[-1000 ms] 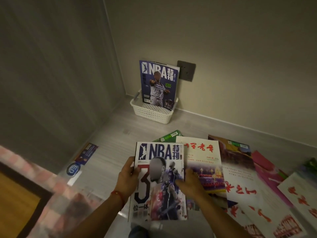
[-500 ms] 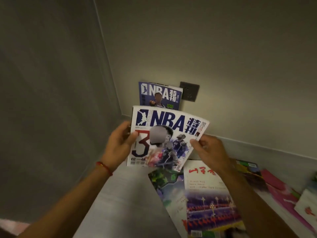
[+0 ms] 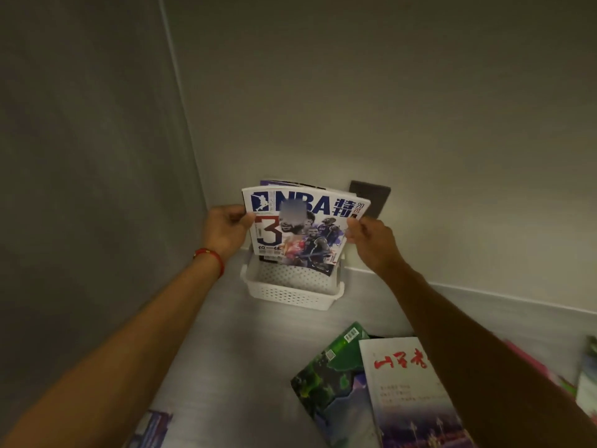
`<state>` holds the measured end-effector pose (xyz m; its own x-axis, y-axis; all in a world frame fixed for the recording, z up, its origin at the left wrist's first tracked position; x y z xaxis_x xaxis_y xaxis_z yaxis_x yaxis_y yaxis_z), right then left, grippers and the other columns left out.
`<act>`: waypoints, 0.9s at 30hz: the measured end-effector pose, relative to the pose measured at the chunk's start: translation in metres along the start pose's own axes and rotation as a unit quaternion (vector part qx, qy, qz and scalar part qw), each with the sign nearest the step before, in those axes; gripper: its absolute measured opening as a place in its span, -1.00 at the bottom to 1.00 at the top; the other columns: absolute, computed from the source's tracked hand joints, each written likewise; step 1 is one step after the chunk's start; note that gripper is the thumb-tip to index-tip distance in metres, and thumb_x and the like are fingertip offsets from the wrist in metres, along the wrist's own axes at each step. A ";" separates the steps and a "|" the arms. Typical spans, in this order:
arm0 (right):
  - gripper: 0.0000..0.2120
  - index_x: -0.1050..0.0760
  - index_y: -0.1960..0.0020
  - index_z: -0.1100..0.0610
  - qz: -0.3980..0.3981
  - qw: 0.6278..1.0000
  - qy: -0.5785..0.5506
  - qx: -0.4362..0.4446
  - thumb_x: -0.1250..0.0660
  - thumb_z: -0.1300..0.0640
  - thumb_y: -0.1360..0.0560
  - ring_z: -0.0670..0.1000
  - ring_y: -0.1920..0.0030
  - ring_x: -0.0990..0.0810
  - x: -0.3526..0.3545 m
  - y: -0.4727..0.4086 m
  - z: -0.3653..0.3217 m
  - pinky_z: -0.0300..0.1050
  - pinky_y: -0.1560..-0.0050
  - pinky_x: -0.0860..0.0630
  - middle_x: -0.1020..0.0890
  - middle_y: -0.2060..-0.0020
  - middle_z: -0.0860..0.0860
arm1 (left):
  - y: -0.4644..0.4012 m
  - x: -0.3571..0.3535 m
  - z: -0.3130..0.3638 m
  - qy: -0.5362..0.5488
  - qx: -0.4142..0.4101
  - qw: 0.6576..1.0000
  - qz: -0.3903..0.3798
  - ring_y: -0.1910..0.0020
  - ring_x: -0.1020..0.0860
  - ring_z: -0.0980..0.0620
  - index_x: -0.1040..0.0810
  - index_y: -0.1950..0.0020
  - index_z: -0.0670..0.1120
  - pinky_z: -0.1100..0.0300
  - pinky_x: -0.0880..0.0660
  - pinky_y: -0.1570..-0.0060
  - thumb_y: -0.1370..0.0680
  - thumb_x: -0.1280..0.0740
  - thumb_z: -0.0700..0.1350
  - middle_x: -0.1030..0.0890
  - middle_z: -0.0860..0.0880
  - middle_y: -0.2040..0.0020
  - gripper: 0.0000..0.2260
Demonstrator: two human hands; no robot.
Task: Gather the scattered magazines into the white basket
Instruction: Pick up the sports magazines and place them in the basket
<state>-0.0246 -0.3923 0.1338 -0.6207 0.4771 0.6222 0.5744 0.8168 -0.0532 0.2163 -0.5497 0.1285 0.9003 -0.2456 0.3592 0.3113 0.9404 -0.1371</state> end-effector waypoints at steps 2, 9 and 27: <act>-0.66 -0.53 -0.19 0.23 -0.007 1.000 0.003 -0.016 -0.11 0.02 -0.67 0.07 0.00 -0.65 -0.010 -0.006 0.004 -0.26 0.12 -0.52 -0.66 -0.16 0.17 | -0.008 -0.006 -0.013 0.015 0.021 1.000 -0.001 0.38 -0.51 0.37 -0.70 -0.03 -0.19 0.46 -0.44 0.33 -0.53 -0.39 -0.21 -0.71 -0.21 0.03 -0.87; -0.71 -0.51 -0.10 0.15 0.023 0.997 -0.027 -0.067 -0.09 0.01 -0.68 0.12 0.02 -0.65 -0.020 -0.017 0.021 0.04 -0.08 -0.61 -0.66 -0.09 0.13 | -0.026 -0.022 -0.028 0.052 0.046 0.997 -0.020 0.31 -0.62 0.32 -0.72 0.00 -0.05 0.41 -0.55 0.27 -0.50 -0.44 -0.15 -0.72 -0.01 0.10 -0.89; -0.77 -0.54 0.04 0.16 -0.032 0.952 -0.279 -0.123 -0.21 0.44 -0.54 -0.11 0.23 -0.69 -0.039 -0.008 0.024 -0.23 0.23 -0.60 -0.70 0.17 0.01 | -0.036 -0.050 -0.056 0.087 0.181 0.979 0.022 -0.11 -0.61 -0.07 -0.55 -0.24 -0.11 0.05 -0.52 -0.24 -0.47 -0.40 -0.28 -0.68 -0.11 -0.07 -0.66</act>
<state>-0.0181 -0.4098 0.0912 -0.8063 0.5825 0.1032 0.5905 0.7821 0.1990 0.1777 -0.5844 0.0638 0.9582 -0.2100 0.1942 0.1713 0.9650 0.1984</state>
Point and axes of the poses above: each hand's wrist, its own y-axis away from the middle knuckle, its own x-axis out of the back of the hand, z = x × y, the point moved 3 cm from there along -y, towards the middle knuckle
